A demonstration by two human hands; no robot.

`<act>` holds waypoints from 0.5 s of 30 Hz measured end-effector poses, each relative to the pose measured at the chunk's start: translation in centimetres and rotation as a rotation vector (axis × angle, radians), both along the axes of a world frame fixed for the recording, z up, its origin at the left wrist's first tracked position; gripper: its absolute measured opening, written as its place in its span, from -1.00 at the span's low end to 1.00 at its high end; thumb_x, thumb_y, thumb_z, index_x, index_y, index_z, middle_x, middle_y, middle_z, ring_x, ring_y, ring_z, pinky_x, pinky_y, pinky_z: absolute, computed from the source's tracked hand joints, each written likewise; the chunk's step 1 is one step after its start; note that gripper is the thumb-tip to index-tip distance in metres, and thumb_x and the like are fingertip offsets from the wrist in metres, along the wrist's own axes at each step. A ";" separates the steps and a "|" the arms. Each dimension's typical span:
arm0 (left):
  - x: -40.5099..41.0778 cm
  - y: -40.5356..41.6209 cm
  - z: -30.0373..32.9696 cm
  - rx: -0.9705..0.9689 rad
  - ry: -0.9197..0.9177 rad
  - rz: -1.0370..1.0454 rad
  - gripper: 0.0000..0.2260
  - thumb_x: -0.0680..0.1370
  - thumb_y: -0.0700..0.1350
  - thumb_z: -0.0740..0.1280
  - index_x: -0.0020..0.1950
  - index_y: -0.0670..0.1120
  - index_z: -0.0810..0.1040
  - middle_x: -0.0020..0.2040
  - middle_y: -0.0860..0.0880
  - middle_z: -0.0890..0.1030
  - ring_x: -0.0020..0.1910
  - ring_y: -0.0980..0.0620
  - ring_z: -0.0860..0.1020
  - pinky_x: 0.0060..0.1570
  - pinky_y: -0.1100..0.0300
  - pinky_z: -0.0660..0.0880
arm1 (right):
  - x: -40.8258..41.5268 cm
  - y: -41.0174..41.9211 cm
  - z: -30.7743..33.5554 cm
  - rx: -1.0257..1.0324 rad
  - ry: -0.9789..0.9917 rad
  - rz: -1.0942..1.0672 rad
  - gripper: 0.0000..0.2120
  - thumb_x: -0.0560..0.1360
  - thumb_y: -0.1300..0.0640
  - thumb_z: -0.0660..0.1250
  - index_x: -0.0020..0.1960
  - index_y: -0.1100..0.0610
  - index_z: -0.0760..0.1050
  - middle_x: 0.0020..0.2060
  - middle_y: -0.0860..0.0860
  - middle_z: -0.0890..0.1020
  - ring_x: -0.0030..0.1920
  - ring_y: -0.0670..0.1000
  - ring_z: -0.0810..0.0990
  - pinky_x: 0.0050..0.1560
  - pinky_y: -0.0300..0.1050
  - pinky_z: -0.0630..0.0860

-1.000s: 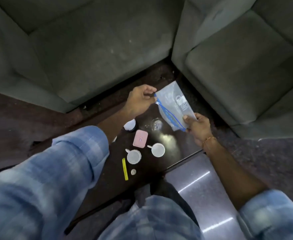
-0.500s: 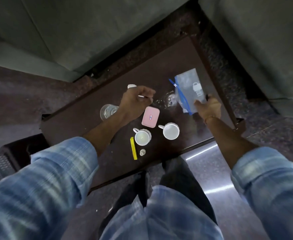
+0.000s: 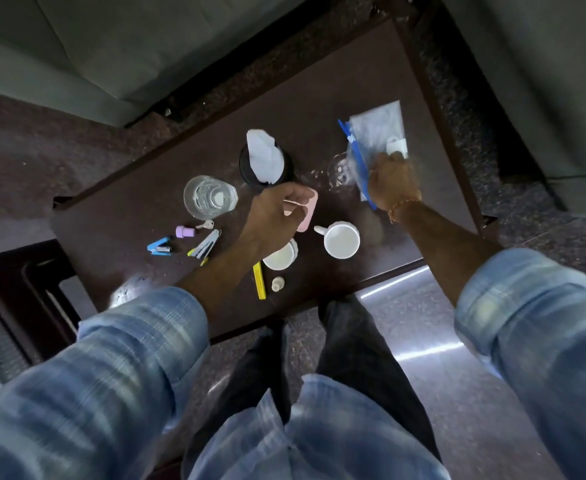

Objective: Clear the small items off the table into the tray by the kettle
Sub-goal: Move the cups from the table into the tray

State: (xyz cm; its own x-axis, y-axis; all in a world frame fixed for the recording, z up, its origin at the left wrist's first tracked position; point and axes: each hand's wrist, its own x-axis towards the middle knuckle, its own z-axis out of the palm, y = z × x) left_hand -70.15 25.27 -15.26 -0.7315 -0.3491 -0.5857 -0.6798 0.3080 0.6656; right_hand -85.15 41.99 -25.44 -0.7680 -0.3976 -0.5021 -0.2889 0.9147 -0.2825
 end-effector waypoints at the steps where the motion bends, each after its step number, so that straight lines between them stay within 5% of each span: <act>1: 1.2 0.1 -0.4 0.001 -0.017 0.006 -0.73 0.50 -0.29 0.35 0.01 0.09 0.60 -0.02 0.14 0.66 -0.08 0.26 0.62 -0.03 0.41 0.52 | 0.0 -0.2 0.1 0.019 -0.005 -0.002 -0.69 0.55 0.20 0.12 0.22 0.31 0.43 0.19 0.30 0.48 0.21 0.30 0.48 0.20 0.09 0.43; 5: 6.1 -0.1 -1.1 -0.066 -0.035 -0.004 -0.70 0.48 -0.31 0.35 0.12 0.00 0.61 0.09 0.05 0.64 -0.02 0.24 0.56 0.07 0.45 0.45 | 0.6 -0.2 1.9 -0.066 0.028 -0.048 -0.71 0.49 0.25 0.17 0.16 0.32 0.48 0.15 0.31 0.50 0.15 0.31 0.50 0.18 0.09 0.43; 10: 8.5 -0.6 -1.3 -0.202 -0.092 -0.096 -0.62 0.40 -0.26 0.40 0.21 -0.06 0.59 0.17 -0.07 0.58 0.15 -0.07 0.54 0.18 0.14 0.45 | 4.5 -0.1 5.1 -0.339 -0.020 -0.026 -0.81 0.50 0.24 0.23 0.06 0.28 0.52 0.03 0.27 0.52 0.02 0.26 0.53 0.12 0.08 0.49; 15: 10.1 0.3 -2.5 -0.276 -0.284 -0.237 -0.35 0.41 -0.11 0.49 0.47 0.00 0.35 0.41 -0.08 0.36 0.29 -0.19 0.41 0.23 -0.10 0.46 | 9.7 -0.2 5.3 -0.262 -0.153 0.030 -0.52 0.42 -0.09 0.40 0.21 0.18 0.47 0.14 0.21 0.49 0.10 0.24 0.53 0.16 0.11 0.51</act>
State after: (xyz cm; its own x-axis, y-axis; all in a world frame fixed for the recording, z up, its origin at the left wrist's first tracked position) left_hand -60.06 25.59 -17.71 -0.6340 -0.3629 -0.6829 -0.7128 0.6167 0.3340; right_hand -75.48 41.80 -20.16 -0.6773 -0.5501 -0.4885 -0.2507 0.7968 -0.5497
